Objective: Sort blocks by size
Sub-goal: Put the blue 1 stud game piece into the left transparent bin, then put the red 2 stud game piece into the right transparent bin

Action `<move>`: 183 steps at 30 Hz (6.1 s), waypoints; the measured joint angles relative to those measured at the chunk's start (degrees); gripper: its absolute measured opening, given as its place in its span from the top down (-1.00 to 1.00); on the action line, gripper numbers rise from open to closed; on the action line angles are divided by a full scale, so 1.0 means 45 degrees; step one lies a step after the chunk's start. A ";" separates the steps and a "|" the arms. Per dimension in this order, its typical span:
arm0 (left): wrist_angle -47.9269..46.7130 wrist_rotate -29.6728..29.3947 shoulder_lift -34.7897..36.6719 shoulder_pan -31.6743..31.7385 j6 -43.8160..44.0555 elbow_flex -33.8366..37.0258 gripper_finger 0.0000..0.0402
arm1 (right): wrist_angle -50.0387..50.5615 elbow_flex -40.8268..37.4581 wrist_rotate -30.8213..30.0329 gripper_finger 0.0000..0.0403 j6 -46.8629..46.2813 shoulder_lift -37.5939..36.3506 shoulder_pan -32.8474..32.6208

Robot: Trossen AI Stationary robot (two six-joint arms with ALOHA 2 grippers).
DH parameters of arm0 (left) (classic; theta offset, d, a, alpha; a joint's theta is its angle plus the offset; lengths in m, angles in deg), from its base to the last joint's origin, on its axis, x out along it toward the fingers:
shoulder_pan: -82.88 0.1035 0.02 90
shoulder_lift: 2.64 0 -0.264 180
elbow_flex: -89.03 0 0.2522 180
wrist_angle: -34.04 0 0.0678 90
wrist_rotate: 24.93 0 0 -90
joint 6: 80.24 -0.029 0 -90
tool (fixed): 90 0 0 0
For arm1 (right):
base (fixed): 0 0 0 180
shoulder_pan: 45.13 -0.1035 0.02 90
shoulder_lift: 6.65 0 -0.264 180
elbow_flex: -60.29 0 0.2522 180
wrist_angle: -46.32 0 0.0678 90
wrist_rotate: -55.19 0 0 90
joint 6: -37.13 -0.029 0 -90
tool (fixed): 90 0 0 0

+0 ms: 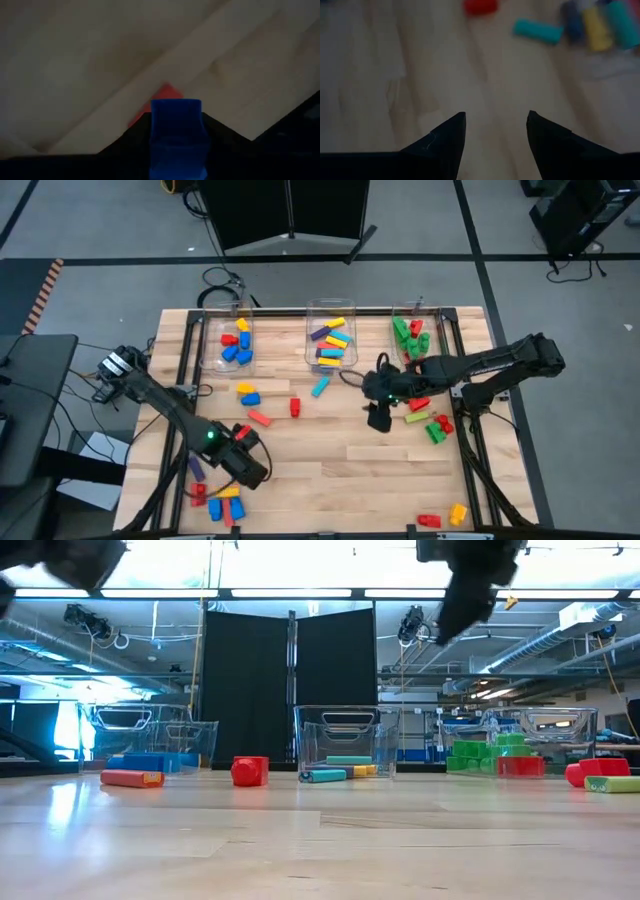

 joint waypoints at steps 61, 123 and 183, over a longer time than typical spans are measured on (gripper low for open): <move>0.0120 -0.0761 -0.1361 2.1073 -2.0478 -0.0022 0.09 | -0.6612 -0.3510 -0.0636 -0.03 -0.5999 0.0005 -0.0420; -0.0685 -0.3328 0.2558 0.6462 -1.0881 -0.2280 -0.05 | 0.2257 -0.3514 -0.1972 -0.02 -0.7369 -0.5587 -0.1552; 0.5775 -0.3826 0.6235 0.4204 -1.2216 0.3767 -0.05 | 0.6885 -0.2745 -0.1205 -0.49 -1.0593 -0.1043 -0.2166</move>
